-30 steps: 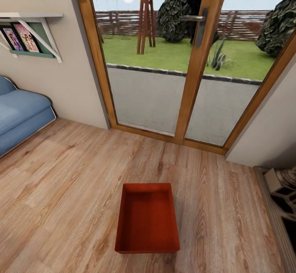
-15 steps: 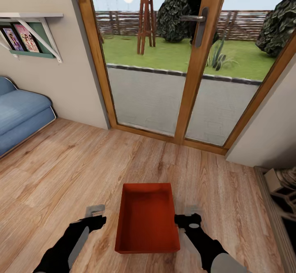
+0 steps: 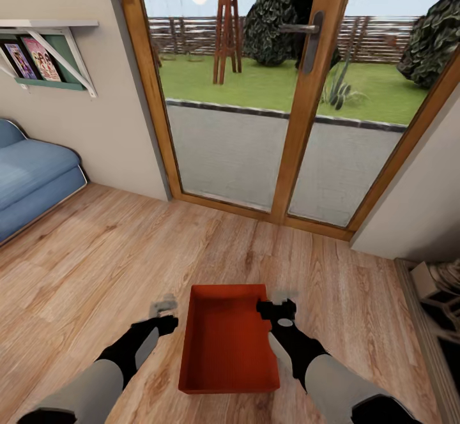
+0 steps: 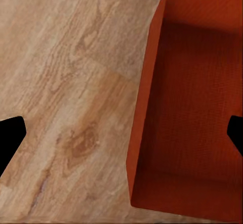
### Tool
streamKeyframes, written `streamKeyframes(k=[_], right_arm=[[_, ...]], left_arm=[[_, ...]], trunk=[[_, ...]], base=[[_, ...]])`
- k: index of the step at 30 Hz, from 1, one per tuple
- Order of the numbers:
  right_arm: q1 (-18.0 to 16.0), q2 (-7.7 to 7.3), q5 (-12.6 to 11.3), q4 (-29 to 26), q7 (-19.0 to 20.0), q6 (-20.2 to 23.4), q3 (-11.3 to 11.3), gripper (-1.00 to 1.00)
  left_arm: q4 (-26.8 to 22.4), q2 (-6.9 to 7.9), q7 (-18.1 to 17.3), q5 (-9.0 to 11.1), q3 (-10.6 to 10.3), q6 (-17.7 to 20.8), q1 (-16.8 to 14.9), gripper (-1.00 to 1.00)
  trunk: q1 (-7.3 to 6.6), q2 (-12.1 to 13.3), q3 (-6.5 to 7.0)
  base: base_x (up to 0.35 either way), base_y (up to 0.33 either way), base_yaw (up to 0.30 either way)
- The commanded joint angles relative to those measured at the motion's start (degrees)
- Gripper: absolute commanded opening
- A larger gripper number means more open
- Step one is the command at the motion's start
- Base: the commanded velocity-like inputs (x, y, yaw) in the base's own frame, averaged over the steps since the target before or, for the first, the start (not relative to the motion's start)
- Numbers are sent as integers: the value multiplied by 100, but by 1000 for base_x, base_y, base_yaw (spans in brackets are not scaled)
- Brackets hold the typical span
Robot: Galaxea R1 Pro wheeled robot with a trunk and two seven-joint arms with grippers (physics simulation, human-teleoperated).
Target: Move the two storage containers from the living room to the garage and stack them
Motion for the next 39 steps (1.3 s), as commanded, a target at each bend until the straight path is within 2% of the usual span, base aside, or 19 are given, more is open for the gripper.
streamKeyframes(k=[1, 3, 9, 14, 18, 22, 26, 29, 39], right_arm=[[-9, 5, -57, 198, -33, -144, 44, 100], [-12, -5, -52, 532, -30, -263, 32, 100], [-7, -36, 2, 797, 41, -333, 60, 100], [-5, -30, 12, 1010, 52, -350, 71, 100], [-5, -21, 4, 1233, 58, -353, 73, 100], [-5, -14, -20, 1414, 70, -354, 72, 100], [-5, -11, -47, 1548, 114, -355, 67, 100], [-5, -15, -54, 1661, 154, -355, 66, 100], [40, -11, -52, 1859, 322, -369, 65, 100]], left_arm=[[170, -22, 43, 38, -53, -50, -11, 100], [444, -67, 40, -70, -73, -135, -21, 100], [715, -187, 39, -281, -132, -173, -25, 100], [709, -247, 33, -378, -143, -189, -29, 100], [685, -256, -10, -558, -141, -215, -29, 100], [705, -260, -24, -697, -133, -470, -30, 100], [755, -325, -29, -749, -129, -848, -29, 100], [778, -381, -31, -764, -128, -945, -32, 100], [803, -443, -11, -760, -124, -981, -34, 100]], trunk=[[-1, -2, -3], [-1, -2, -3], [-1, -2, -3], [-1, -2, -3], [-1, -2, -3], [-1, -2, -3], [-1, -2, -3], [-1, -2, -3], [-1, -2, -3]], base=[[0, 0, 0], [0, 0, 0], [0, 0, 0], [0, 0, 0], [0, 0, 0], [0, 0, 0], [0, 0, 0], [0, 0, 0], [0, 0, 0]])
